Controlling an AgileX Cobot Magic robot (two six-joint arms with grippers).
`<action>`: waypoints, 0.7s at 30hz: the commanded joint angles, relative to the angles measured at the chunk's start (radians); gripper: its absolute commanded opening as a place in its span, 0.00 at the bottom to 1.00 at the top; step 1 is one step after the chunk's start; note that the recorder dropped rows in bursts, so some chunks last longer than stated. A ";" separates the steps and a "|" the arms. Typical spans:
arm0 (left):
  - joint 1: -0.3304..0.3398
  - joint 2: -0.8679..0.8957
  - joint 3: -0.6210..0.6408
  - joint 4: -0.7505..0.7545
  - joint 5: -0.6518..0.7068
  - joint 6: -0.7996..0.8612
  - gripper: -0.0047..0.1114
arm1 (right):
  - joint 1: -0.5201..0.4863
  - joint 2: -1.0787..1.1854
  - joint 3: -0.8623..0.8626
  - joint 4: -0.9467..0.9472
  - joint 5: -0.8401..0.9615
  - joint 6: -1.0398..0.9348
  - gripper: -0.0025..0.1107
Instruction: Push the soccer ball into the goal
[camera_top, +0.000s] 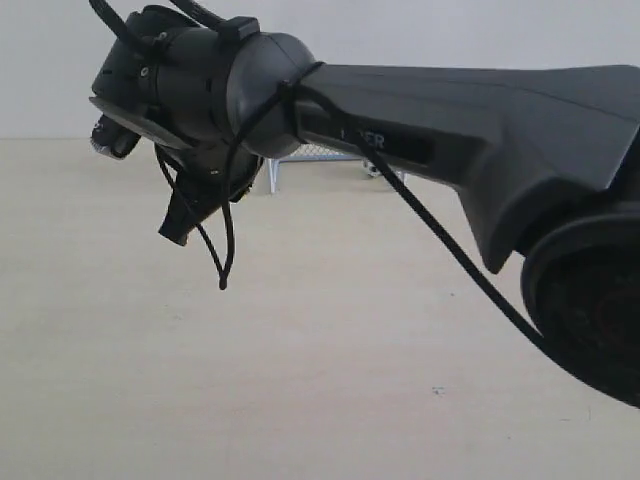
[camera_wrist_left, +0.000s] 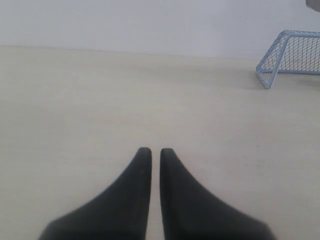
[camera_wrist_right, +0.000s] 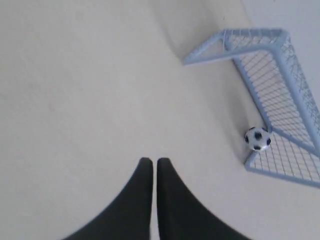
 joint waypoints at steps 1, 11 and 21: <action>0.002 -0.002 -0.004 0.001 -0.004 -0.003 0.09 | -0.001 -0.042 0.080 0.045 0.065 -0.034 0.02; 0.002 -0.002 -0.004 0.001 -0.004 -0.003 0.09 | 0.077 -0.622 0.939 0.142 -0.299 0.301 0.02; 0.002 -0.002 -0.004 0.001 -0.004 -0.003 0.09 | 0.246 -1.014 1.355 -0.067 -0.428 0.779 0.02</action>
